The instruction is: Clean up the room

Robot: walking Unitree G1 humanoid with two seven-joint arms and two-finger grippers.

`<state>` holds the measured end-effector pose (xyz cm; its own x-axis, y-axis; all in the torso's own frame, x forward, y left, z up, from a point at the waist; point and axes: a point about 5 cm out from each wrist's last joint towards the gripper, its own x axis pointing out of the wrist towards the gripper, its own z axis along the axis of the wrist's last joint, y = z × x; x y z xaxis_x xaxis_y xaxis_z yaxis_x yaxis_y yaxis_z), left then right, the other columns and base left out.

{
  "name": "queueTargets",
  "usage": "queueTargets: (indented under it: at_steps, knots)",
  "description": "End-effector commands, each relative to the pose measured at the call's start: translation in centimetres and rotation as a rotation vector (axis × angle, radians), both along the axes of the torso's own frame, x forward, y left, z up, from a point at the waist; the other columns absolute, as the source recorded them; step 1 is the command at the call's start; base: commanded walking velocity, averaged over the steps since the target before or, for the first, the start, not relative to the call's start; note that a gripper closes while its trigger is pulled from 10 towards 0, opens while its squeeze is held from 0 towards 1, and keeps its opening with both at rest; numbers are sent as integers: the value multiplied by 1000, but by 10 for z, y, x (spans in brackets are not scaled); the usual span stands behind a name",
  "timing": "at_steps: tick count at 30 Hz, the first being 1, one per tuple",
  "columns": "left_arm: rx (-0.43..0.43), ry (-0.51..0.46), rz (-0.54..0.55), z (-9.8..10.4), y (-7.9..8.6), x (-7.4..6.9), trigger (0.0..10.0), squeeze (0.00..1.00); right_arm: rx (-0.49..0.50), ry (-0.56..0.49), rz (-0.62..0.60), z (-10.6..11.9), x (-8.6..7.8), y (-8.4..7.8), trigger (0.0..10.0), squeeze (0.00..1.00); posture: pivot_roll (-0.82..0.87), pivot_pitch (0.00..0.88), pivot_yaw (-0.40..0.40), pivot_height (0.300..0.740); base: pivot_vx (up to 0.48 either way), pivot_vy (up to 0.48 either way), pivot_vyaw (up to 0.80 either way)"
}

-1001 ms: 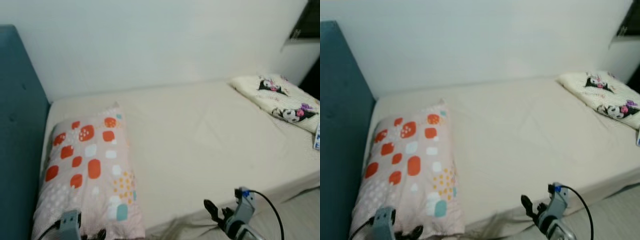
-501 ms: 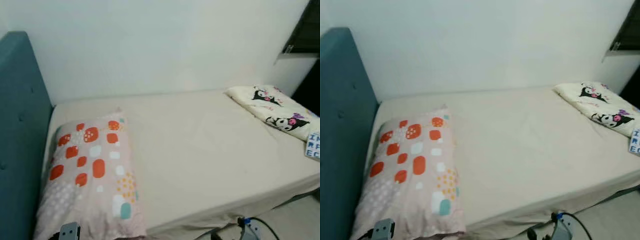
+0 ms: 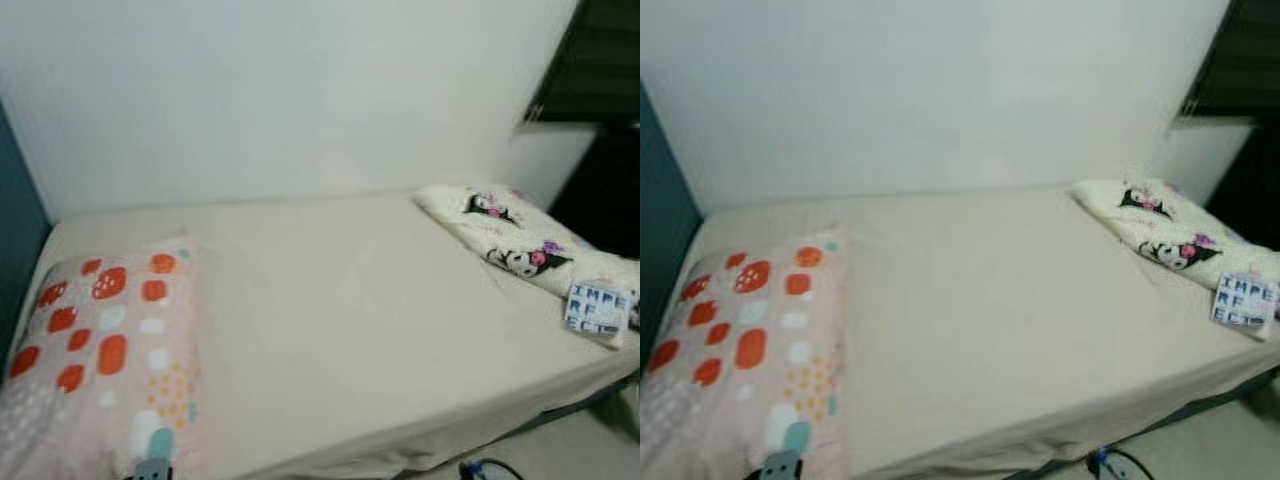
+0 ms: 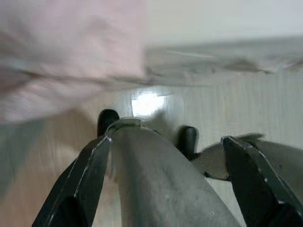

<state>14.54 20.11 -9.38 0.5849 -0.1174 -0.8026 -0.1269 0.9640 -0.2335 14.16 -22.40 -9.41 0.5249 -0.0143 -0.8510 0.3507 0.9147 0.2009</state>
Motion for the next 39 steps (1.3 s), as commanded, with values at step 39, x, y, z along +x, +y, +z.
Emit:
queueTargets:
  at_steps: [39]
  knots:
    - [-70, -30, -81, 3, -18, 14, 10000, 0, -58, 68, -4, -3, -11, -7, 10000, 0, -6, 0, -94, 716, 0, -480, 273]
